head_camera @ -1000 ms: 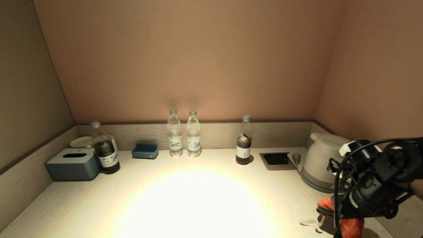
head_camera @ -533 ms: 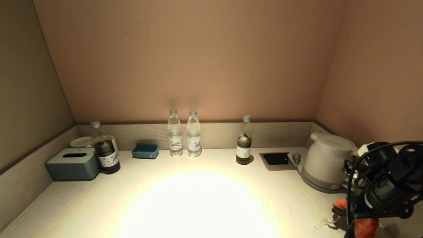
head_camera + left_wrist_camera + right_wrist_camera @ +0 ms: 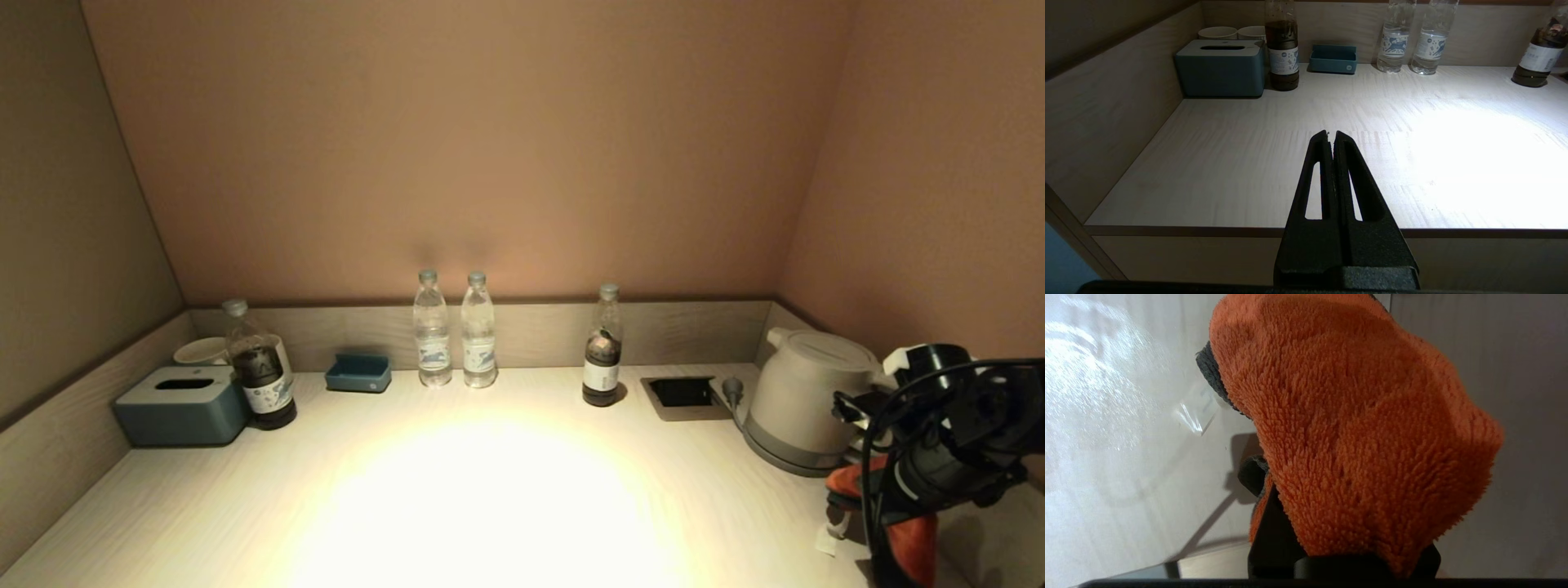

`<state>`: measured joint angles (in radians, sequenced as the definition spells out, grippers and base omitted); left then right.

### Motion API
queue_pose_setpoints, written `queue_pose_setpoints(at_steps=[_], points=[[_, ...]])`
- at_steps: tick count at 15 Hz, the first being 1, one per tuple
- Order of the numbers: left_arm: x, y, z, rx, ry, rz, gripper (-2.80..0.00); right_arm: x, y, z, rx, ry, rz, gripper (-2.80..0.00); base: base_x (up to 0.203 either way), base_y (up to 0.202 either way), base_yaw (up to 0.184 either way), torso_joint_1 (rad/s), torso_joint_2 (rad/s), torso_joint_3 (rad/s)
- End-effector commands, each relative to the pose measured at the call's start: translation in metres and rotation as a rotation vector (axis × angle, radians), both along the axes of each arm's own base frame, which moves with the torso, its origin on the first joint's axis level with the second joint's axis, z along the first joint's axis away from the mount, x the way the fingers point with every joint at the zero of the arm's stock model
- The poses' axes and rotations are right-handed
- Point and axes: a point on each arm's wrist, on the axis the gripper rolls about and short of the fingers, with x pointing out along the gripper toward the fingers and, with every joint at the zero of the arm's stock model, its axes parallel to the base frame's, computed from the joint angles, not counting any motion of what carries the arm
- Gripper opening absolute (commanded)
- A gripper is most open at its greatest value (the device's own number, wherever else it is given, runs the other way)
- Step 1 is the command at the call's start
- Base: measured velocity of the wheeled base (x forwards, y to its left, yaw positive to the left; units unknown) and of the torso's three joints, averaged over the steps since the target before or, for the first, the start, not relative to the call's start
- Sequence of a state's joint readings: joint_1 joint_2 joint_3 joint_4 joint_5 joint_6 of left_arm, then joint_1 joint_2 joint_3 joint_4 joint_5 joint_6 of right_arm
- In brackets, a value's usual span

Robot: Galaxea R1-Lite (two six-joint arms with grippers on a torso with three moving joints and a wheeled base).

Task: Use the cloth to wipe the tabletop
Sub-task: Place the tablecloth

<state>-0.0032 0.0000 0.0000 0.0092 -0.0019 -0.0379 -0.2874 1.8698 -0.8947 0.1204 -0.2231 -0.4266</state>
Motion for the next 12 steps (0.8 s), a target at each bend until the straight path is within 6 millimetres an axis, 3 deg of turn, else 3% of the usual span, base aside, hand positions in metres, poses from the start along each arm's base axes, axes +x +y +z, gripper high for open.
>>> queue_pose_setpoints(at_steps=[1,6,7,12], points=[[0.0,0.0,0.0,0.0,0.0,0.001,-2.8,0.0041,0.0011,0.0014,-0.042,-0.014,0.048,-2.8,0.0,0.0,0.0,0.0,0.0,0.0],[0.0,0.0,0.0,0.0,0.0,-0.001,-2.8,0.0061,0.0067,-0.0022,-0.035,-0.002,0.072,-2.8,0.0,0.0,0.0,0.0,0.0,0.0],[0.0,0.0,0.0,0.0,0.0,-0.001,-2.8,0.0064,0.0065,-0.0035,-0.033,0.002,0.075,0.0,0.0,0.0,0.0,0.0,0.0,0.0],[0.0,0.0,0.0,0.0,0.0,-0.001,-2.8,0.0067,0.0065,-0.0028,-0.029,-0.003,0.071,0.0,0.0,0.0,0.0,0.0,0.0,0.0]])
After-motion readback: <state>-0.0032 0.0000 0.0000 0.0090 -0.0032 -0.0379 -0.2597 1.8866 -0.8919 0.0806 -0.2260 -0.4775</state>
